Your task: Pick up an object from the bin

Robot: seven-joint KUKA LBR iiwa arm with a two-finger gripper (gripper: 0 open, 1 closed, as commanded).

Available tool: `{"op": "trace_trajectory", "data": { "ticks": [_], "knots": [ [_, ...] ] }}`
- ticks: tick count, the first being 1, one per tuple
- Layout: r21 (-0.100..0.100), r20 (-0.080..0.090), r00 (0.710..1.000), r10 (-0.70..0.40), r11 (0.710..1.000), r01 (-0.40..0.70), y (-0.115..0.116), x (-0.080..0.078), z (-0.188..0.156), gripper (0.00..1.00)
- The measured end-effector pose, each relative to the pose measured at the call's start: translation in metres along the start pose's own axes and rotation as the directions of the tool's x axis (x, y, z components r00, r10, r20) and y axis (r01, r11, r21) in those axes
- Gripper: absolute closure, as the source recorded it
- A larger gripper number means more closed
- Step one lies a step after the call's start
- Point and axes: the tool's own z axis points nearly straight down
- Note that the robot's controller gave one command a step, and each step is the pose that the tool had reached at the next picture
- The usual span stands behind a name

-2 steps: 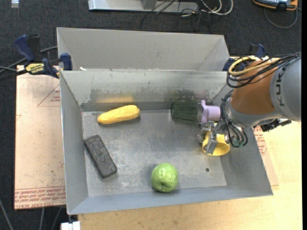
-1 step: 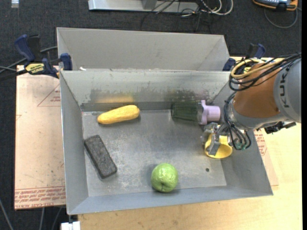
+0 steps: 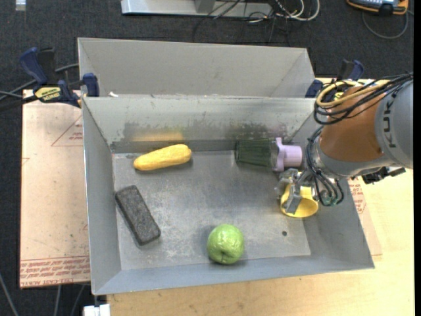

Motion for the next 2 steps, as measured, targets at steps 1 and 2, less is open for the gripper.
{"op": "trace_trajectory", "data": {
  "ticks": [1,2],
  "knots": [
    [-0.003,-0.003,1.0,-0.009,1.0,0.009,0.0,-0.004,0.001,1.0],
    [0.004,0.001,0.998,-0.067,0.998,0.067,0.028,-0.041,0.01,1.0]
  ]
}}
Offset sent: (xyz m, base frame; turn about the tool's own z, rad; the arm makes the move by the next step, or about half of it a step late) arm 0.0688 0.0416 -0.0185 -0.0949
